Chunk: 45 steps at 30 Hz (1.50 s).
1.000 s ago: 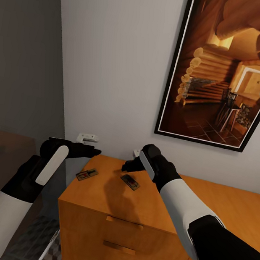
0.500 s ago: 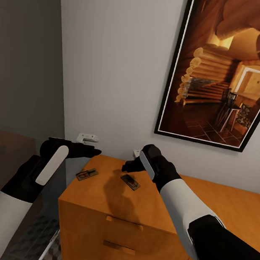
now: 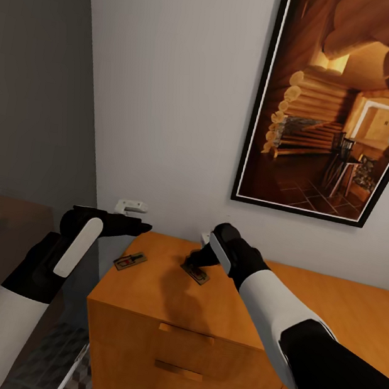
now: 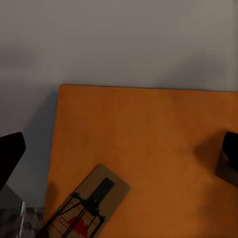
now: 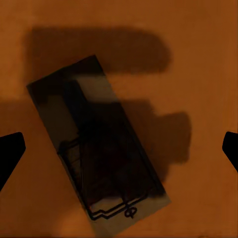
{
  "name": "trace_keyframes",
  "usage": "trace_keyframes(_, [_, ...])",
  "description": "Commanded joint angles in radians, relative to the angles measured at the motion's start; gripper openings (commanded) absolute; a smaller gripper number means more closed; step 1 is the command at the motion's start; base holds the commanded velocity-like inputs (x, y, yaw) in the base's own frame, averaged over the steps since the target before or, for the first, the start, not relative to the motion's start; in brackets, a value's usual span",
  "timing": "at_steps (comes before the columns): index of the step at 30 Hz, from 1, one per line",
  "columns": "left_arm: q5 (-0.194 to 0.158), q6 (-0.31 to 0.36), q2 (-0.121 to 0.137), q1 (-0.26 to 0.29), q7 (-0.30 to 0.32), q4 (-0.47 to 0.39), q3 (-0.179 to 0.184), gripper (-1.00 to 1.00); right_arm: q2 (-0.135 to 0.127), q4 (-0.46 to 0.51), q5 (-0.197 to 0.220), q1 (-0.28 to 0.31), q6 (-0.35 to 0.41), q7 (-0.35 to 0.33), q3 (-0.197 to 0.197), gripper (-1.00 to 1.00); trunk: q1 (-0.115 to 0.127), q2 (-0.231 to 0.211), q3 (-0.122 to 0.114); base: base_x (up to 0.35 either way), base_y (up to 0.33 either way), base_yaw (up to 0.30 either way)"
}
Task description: Take the four mousetraps from the cabinet in the bathroom and place them on the bathroom floor. Make sure all four end up on the same floor surface, and ensure that at least two of them are either under or directly next to the same bathroom sink.
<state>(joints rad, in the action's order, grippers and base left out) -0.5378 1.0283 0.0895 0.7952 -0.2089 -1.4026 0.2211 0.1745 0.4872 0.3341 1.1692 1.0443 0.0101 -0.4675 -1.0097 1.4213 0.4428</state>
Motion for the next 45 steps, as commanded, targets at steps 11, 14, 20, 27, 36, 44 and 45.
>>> trace_keyframes(11, [-0.011,0.002,0.001,0.001,-0.01,-0.001,0.002,1.0,0.0,-0.045,0.001,0.001,0.003,0.0,-0.005,1.0,0.0,0.001,0.001,0.0,0.0,0.0])
trace_keyframes(14, [-0.011,0.002,0.001,0.001,-0.01,-0.001,0.002,1.0,0.0,-0.048,0.002,0.001,0.003,-0.001,-0.006,1.0,0.0,0.001,0.001,0.0,0.0,0.0])
trace_keyframes(20, [-0.01,0.002,0.001,0.001,-0.01,-0.001,0.001,1.0,0.0,-0.05,0.003,0.001,0.003,-0.001,-0.006,1.0,0.0,0.001,0.001,0.0,0.0,0.0])
trace_keyframes(27, [-0.011,0.002,0.001,0.001,-0.01,-0.001,0.001,1.0,0.0,-0.046,0.01,0.001,0.003,-0.002,-0.007,1.0,0.0,0.001,0.001,0.0,0.0,0.0])
trace_keyframes(36, [-0.011,0.002,-0.001,0.001,-0.01,-0.001,0.001,1.0,0.0,-0.042,0.013,0.001,0.003,-0.008,-0.007,1.0,0.0,0.001,0.001,0.0,0.0,0.0])
trace_keyframes(44, [-0.01,0.002,-0.003,0.001,-0.01,-0.001,0.001,1.0,0.0,-0.041,0.013,0.001,0.003,-0.035,-0.006,1.0,0.0,0.001,0.001,0.0,0.0,0.0])
trace_keyframes(45, [-0.01,0.002,-0.003,0.001,-0.01,-0.001,0.001,1.0,0.0,-0.041,0.013,0.001,0.003,-0.035,-0.006,1.0,0.0,0.001,0.001,0.0,0.0,0.0])
